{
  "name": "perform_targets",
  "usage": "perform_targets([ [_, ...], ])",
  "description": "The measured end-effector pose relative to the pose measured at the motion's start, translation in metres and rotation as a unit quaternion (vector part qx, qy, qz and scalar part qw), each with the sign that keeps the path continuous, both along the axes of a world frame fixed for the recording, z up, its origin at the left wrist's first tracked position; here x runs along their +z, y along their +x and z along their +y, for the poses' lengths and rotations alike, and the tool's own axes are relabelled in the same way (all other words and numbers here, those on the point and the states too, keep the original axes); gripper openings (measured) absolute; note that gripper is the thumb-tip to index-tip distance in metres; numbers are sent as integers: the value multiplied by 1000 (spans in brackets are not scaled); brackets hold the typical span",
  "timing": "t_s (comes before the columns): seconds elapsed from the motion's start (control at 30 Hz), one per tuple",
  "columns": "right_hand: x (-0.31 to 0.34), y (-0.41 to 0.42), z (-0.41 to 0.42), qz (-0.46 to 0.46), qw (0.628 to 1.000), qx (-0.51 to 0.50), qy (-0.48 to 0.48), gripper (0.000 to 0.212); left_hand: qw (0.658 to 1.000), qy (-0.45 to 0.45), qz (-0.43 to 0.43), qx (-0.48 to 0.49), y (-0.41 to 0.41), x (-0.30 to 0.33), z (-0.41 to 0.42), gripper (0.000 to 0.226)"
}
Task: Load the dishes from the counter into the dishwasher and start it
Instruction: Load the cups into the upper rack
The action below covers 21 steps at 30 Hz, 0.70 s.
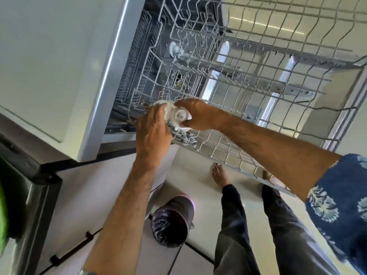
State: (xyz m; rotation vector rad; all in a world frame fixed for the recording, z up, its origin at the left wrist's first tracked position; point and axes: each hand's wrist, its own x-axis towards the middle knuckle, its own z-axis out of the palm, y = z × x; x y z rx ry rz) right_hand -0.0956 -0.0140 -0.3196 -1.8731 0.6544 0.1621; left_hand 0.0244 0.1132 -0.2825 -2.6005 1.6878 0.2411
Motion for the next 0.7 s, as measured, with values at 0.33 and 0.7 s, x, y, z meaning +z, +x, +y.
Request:
perform_targets([
  [0.33, 11, 5, -3, 14, 997, 17, -73, 62, 993, -95, 0, 67, -9, -1, 10, 63],
  [0.7, 18, 10, 6, 32, 979, 55, -195, 63, 950, -224, 109, 187, -54, -18, 41, 59],
])
